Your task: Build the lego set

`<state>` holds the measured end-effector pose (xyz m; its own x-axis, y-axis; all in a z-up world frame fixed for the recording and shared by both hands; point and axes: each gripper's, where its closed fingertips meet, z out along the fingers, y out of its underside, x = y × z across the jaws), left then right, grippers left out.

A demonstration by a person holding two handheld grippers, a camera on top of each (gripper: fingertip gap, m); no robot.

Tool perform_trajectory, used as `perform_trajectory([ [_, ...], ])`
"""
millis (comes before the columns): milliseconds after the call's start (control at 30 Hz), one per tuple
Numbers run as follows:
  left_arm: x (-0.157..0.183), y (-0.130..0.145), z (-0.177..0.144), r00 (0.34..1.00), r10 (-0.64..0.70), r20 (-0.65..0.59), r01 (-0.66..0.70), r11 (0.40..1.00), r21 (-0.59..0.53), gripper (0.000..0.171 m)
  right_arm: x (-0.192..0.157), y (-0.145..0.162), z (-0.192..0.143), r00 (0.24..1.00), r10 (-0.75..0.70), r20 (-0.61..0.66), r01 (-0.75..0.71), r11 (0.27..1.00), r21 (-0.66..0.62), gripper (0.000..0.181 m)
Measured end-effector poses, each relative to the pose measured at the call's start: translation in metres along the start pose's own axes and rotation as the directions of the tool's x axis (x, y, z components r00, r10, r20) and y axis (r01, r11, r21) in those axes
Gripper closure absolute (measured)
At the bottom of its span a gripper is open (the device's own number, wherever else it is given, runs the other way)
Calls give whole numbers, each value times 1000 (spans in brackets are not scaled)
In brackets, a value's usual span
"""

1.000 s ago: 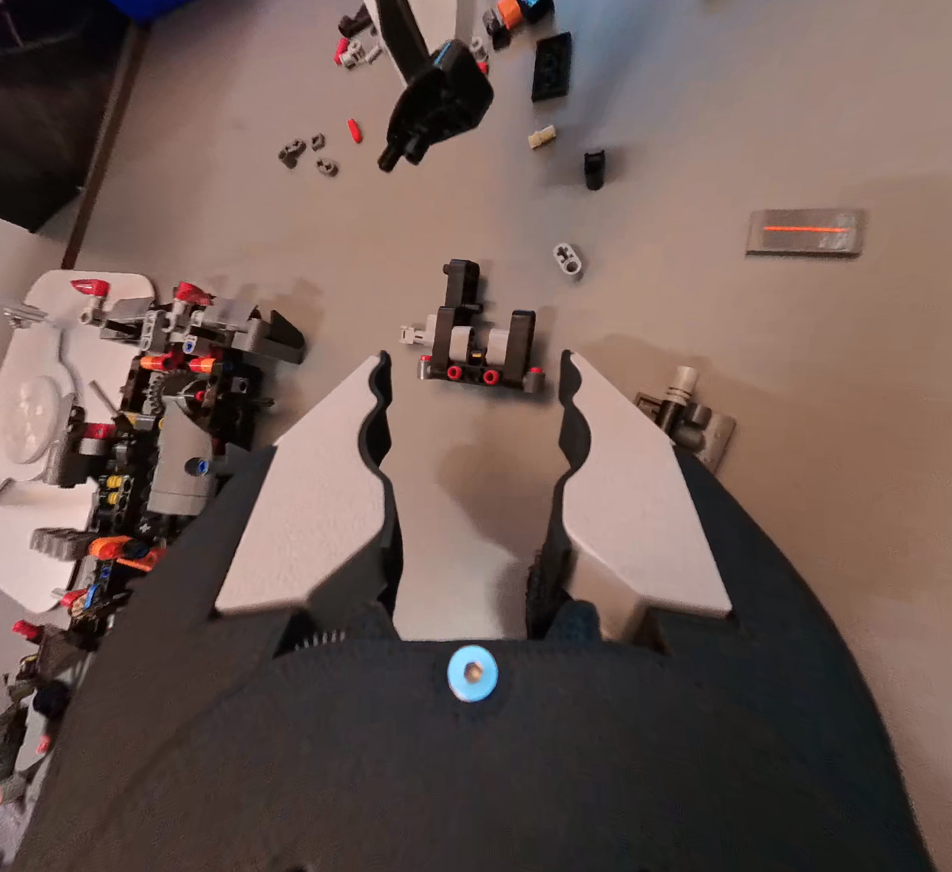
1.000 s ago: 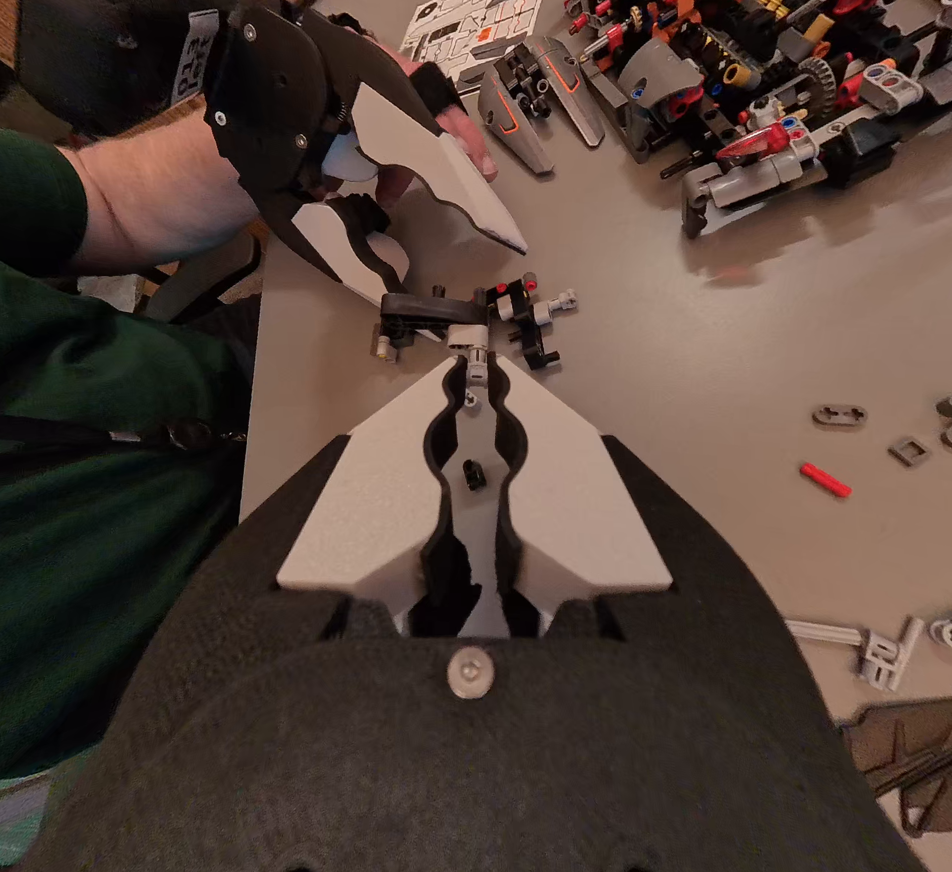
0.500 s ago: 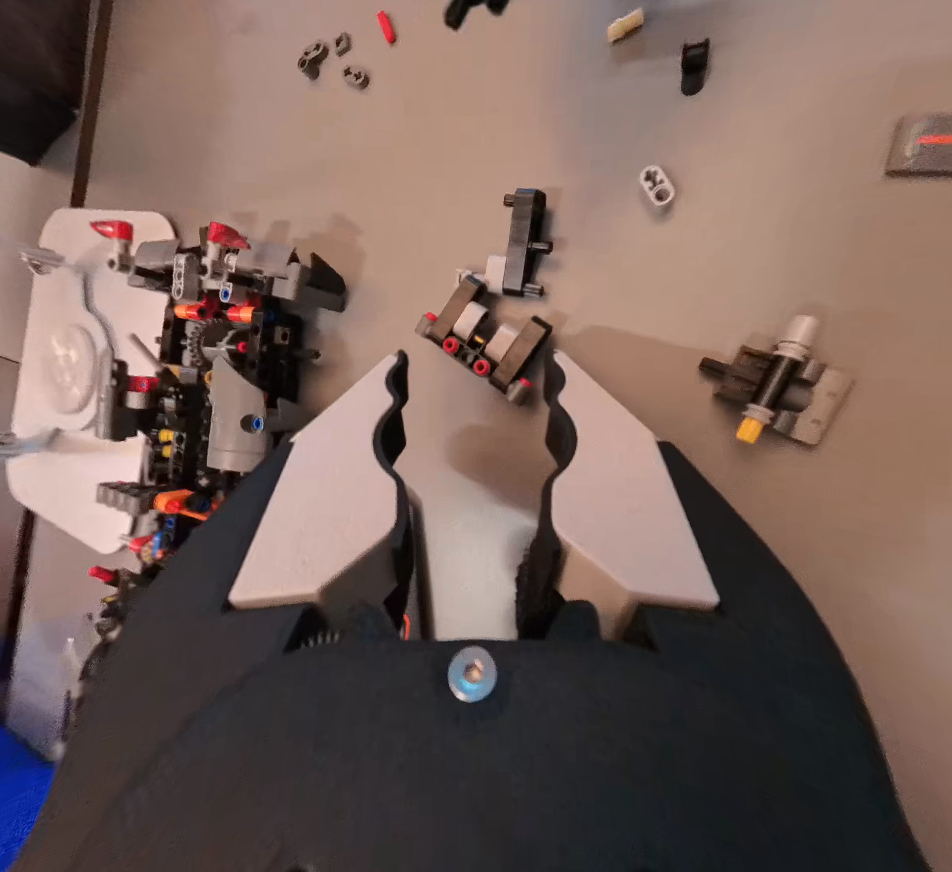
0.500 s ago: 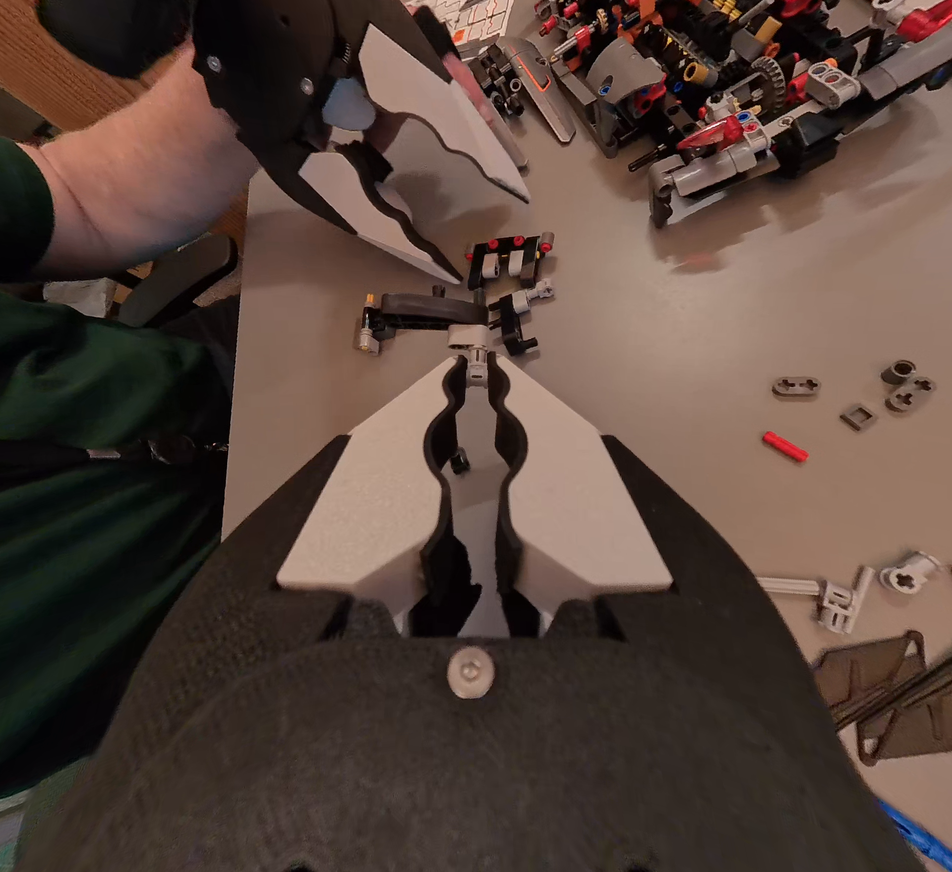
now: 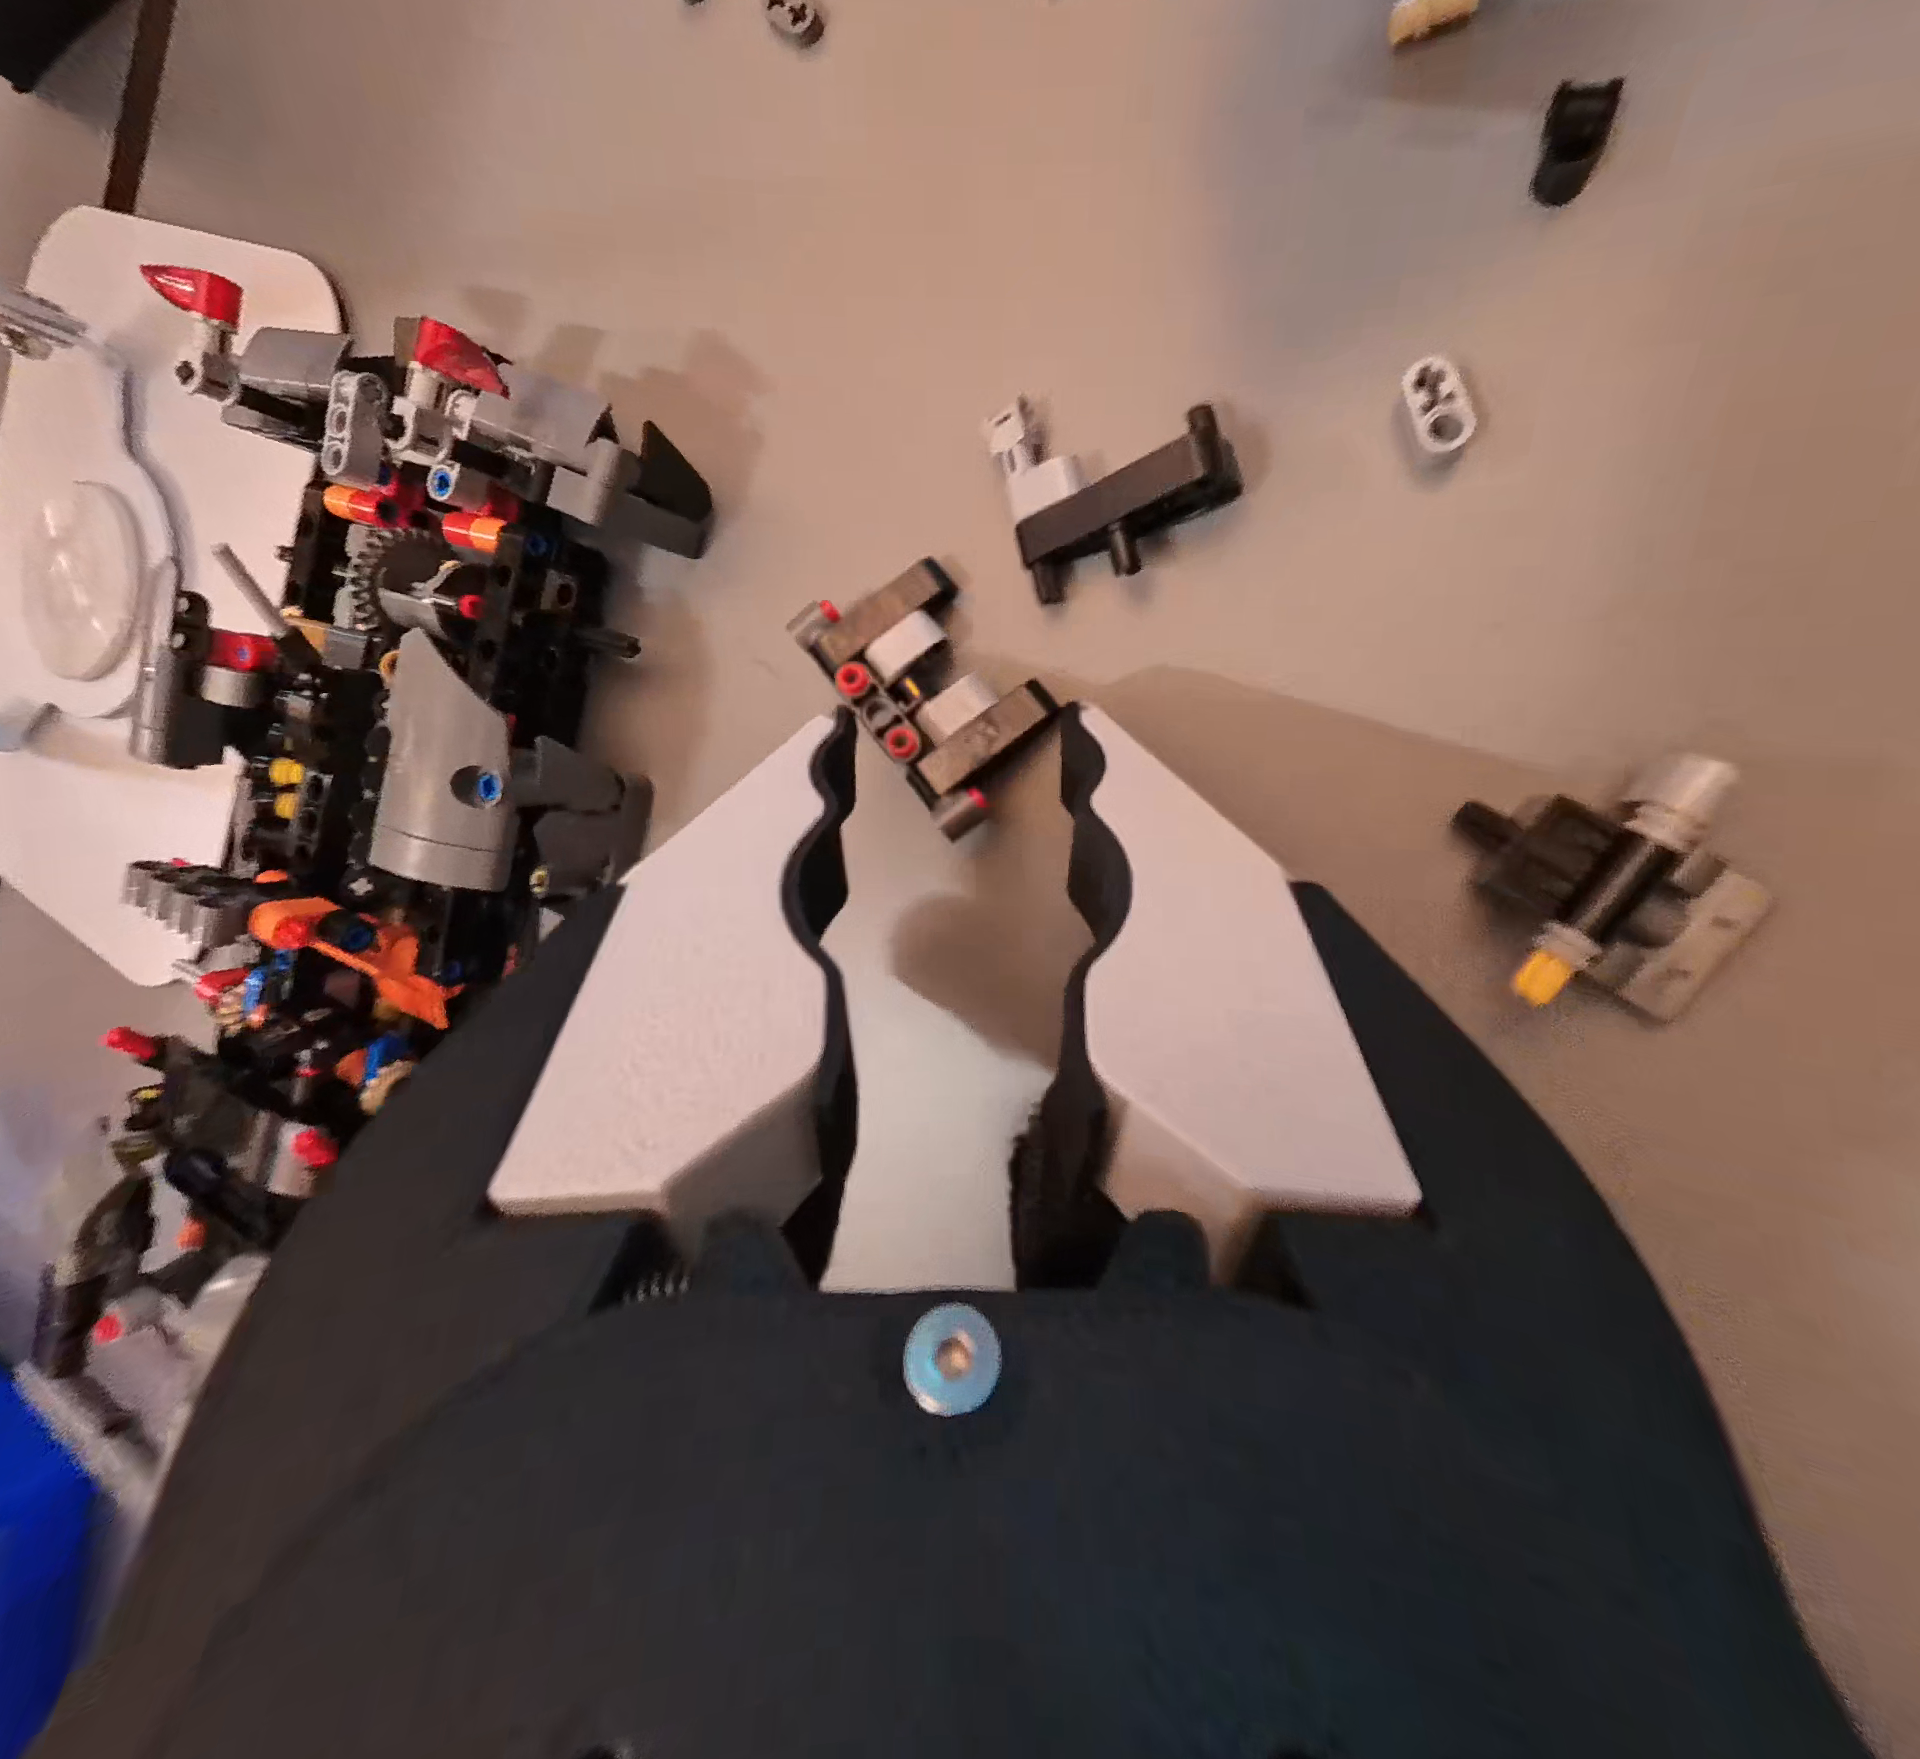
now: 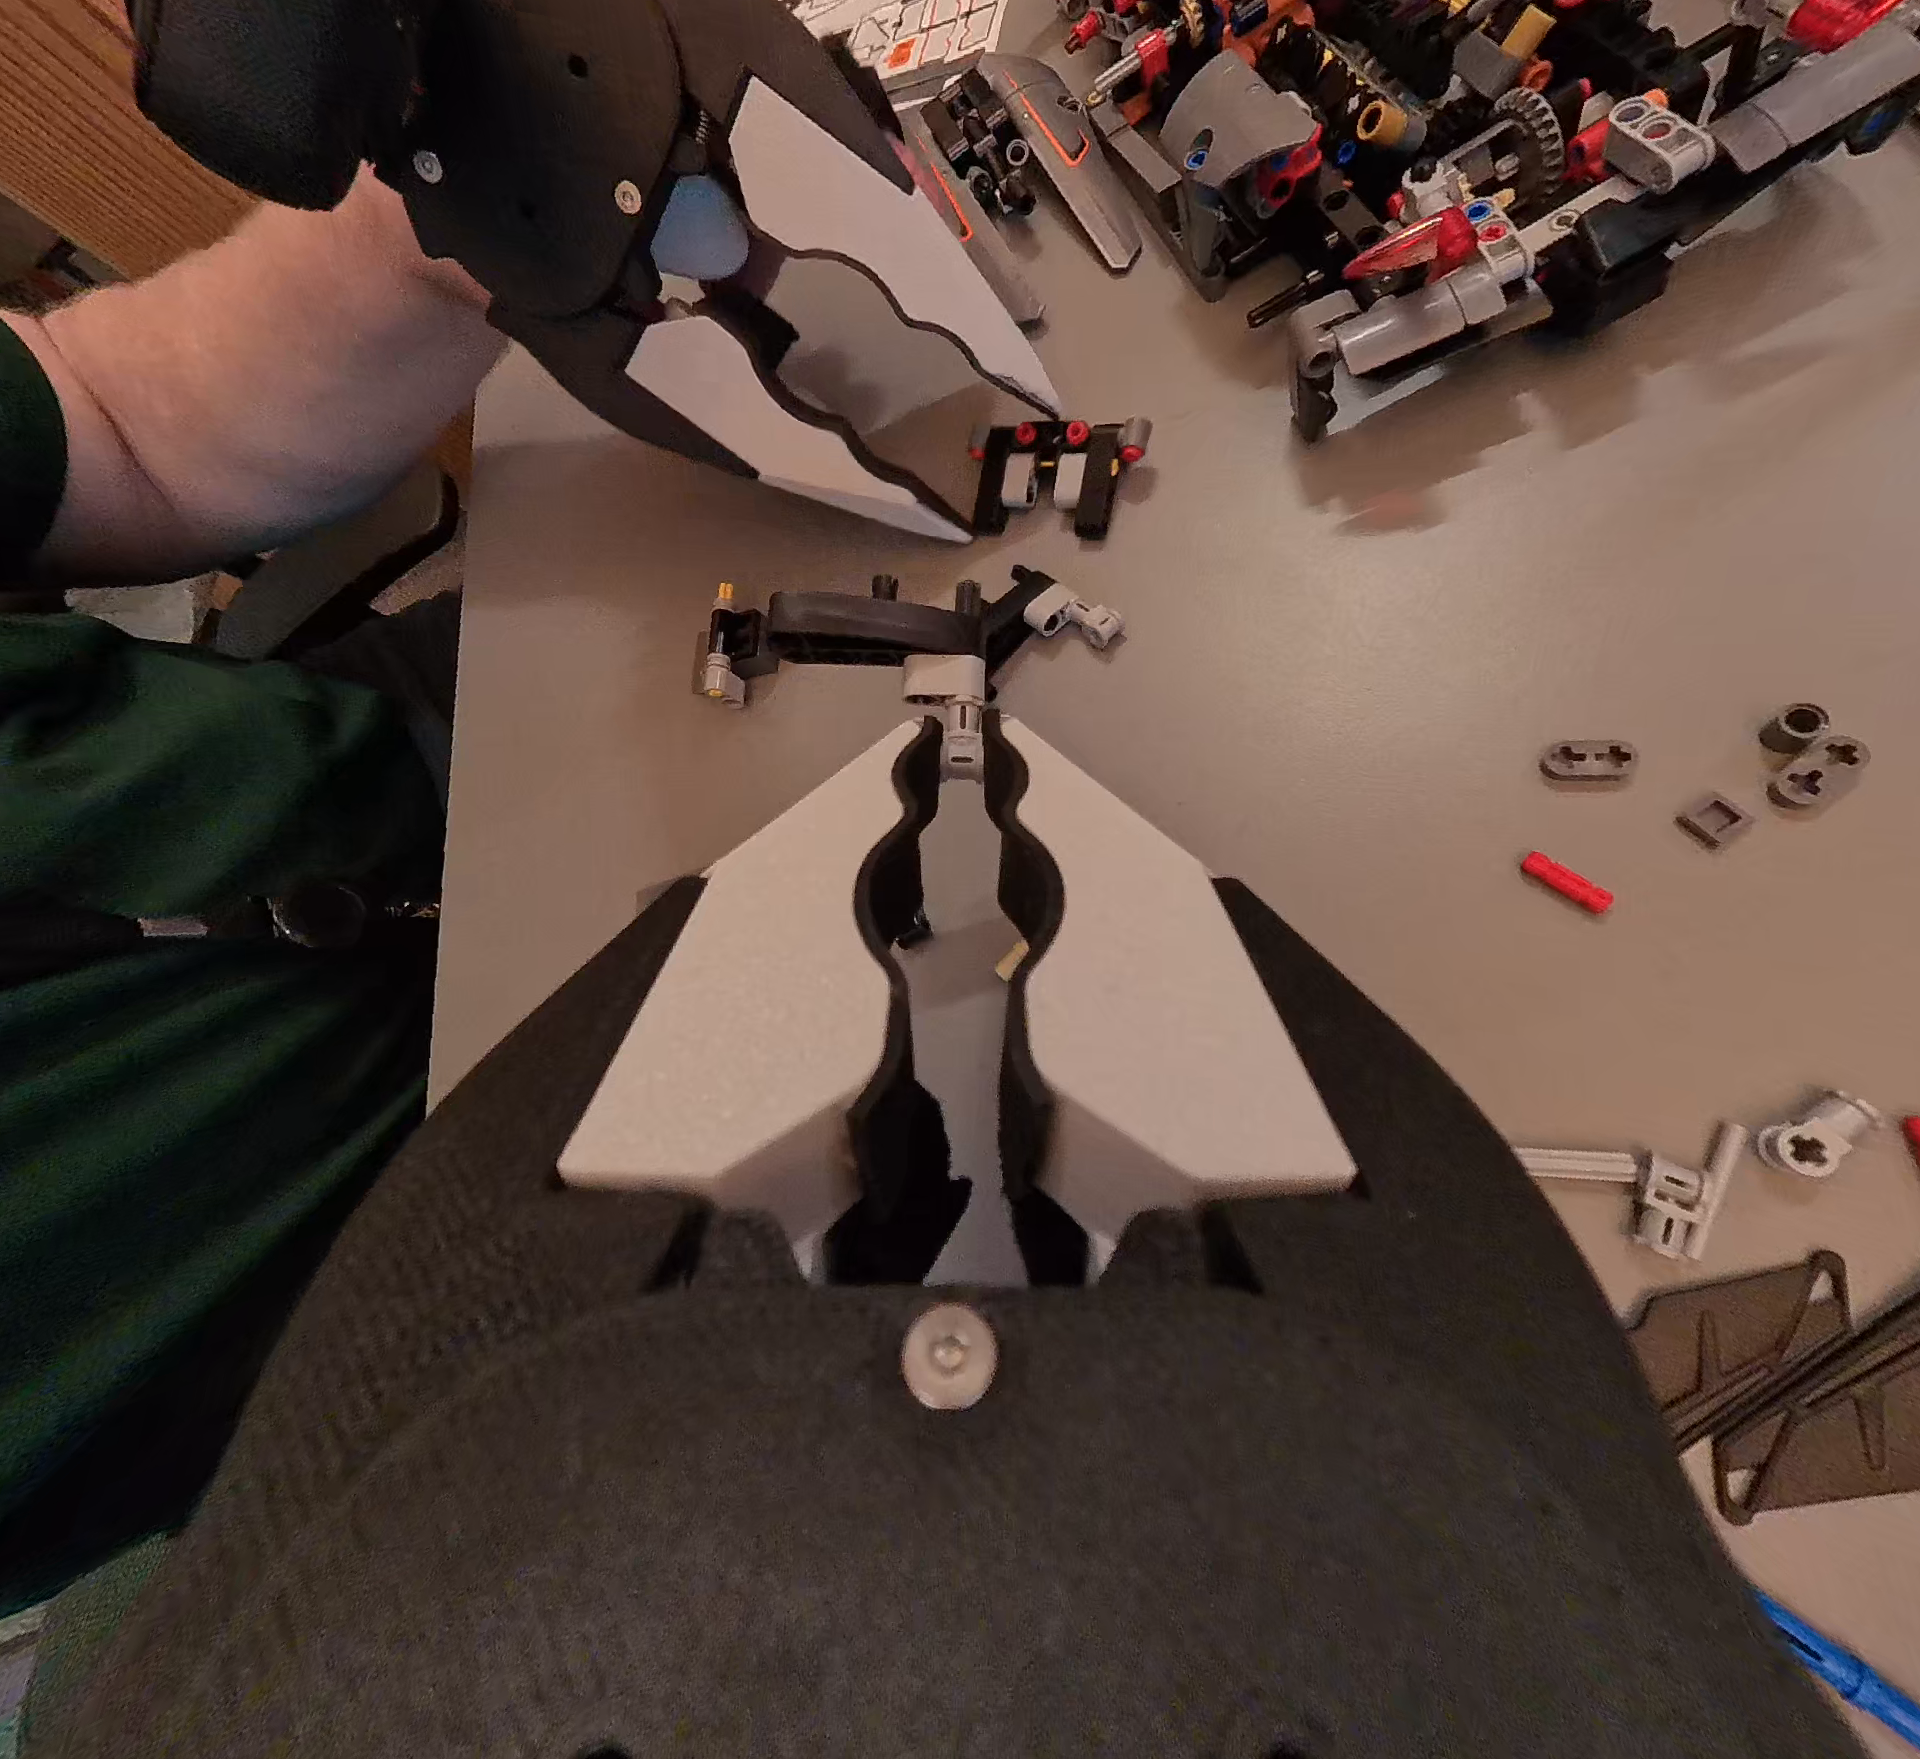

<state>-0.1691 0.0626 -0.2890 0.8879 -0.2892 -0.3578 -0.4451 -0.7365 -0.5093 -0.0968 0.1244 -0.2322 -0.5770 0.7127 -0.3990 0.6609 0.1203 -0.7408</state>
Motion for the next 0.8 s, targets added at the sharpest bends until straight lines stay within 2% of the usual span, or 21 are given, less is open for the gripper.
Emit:
perform_trajectory([
  [67, -5, 6, -3, 999, 50, 4, -50, 999, -17, 133, 0, 0, 0, 1000, 0, 0, 0, 1000, 1, 176],
  [133, -11, 12, -5, 1000, 28, 13, -28, 999, -42, 128, 0, 0, 0, 1000, 0, -1, 0, 1000, -1, 176],
  [200, -6, 5, -6, 1000, 6, -25, -7, 1000, -3, 125, 0, 1, 1, 1000, -2, -2, 2, 1000, -3, 176],
  [267, -7, 4, -2, 1000, 15, -4, -15, 1000, -19, 121, 0, 1, 2, 1000, -4, -1, 4, 1000, -5, 176],
  [467, -10, -2, 9, 999, -51, -8, 51, 998, -20, 145, 0, 0, 2, 1000, -8, -2, 8, 1000, -2, 176],
  [567, -8, 0, 7, 1000, -19, -21, 18, 1000, -8, 151, -2, -1, 1, 1000, -14, 0, 14, 1000, 2, 176],
  [700, -3, 12, -2, 998, 26, -58, -26, 1000, -8, 151, -6, -2, 2, 1000, -28, 6, 28, 1000, 2, 176],
  [800, 8, 21, -13, 985, 116, -129, -115, 993, 15, 151, -7, -2, 3, 999, -36, 8, 36, 999, -1, 176],
])
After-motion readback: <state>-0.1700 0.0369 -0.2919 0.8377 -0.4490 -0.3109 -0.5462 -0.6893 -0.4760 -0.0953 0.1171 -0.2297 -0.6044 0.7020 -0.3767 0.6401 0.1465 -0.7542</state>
